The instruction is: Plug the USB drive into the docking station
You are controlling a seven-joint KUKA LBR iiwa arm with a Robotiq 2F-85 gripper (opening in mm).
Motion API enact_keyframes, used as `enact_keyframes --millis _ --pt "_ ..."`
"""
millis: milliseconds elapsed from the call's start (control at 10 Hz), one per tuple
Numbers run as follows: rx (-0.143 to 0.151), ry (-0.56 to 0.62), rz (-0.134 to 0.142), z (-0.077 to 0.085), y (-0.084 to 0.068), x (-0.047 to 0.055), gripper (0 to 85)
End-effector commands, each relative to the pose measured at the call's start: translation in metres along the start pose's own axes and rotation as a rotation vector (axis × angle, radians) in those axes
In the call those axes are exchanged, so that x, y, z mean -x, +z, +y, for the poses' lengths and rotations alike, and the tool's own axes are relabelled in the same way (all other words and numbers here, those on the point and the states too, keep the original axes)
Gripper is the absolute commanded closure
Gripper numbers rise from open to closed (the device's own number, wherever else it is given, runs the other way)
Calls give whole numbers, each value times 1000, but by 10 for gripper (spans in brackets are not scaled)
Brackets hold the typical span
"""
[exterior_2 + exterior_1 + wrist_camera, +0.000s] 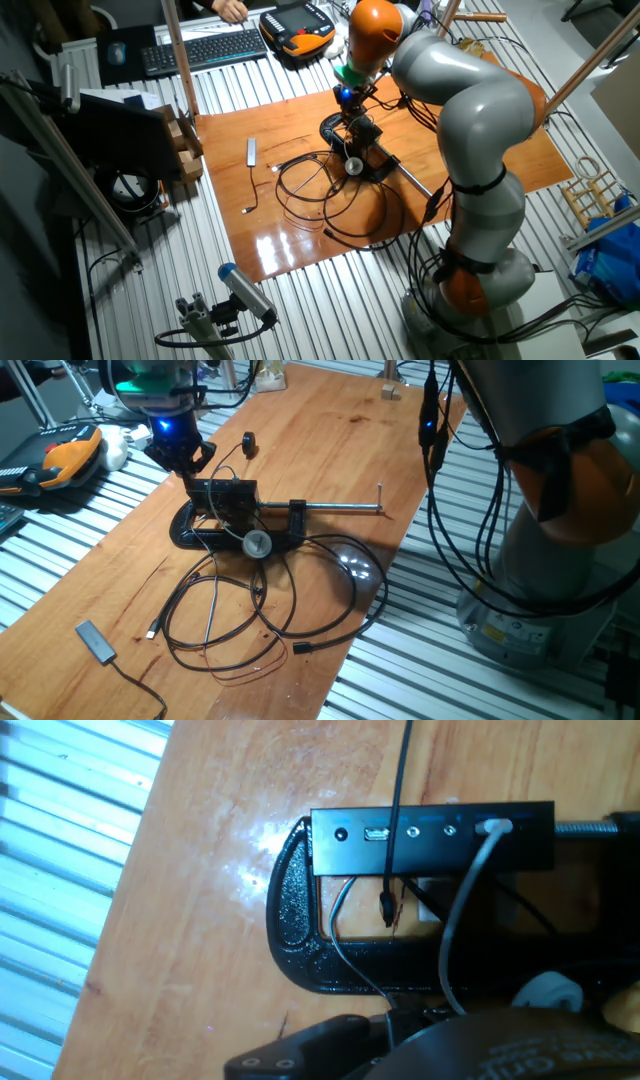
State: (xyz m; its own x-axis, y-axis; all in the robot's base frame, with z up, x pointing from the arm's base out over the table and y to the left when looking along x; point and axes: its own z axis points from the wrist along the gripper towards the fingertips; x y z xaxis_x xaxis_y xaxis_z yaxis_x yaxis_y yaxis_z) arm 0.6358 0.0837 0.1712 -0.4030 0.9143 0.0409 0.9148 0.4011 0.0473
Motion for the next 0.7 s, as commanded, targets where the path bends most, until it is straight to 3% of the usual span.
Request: enact_keyframes --millis 0,600 --pt "0 -1 0 1 5 2 850" --pt "0 -20 -6 1 31 15 850"
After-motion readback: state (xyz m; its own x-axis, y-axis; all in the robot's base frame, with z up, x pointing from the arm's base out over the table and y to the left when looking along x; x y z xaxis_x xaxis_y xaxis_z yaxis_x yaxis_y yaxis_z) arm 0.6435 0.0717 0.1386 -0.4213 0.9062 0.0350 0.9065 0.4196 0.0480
